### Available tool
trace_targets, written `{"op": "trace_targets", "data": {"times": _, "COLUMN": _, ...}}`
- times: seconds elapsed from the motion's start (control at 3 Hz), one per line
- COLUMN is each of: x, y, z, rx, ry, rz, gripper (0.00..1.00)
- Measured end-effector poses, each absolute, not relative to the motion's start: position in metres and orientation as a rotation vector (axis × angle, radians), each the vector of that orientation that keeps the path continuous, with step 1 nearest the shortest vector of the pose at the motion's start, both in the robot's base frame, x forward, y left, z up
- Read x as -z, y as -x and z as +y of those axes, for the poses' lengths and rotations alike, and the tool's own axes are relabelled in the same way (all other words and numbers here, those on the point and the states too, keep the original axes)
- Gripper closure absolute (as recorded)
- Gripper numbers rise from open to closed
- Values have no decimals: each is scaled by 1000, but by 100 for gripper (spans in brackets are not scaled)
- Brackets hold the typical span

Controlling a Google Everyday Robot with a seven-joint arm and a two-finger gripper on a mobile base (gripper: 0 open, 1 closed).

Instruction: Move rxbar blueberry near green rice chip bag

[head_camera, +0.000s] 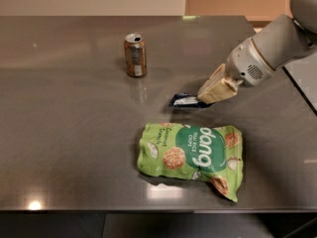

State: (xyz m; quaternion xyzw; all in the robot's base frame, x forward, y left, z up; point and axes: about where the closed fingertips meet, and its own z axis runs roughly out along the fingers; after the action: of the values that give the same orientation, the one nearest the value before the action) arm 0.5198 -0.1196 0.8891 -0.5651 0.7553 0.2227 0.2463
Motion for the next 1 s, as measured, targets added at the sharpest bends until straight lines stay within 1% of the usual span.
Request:
{"op": "trace_targets", "data": {"times": 0.33, "x": -891, "y": -506, "z": -120, "rx": -666, "ry": 1547, "rz": 2053, "gripper": 44}}
{"op": "trace_targets", "data": {"times": 0.67, "x": -891, "y": -500, "z": -122, "rx": -692, "ry": 1546, "rz": 2053, "gripper": 21}}
{"op": "trace_targets", "data": {"times": 1.0, "x": -899, "y": -498, "z": -127, "rx": -704, "ry": 1541, "rz": 2056, "gripper": 1}}
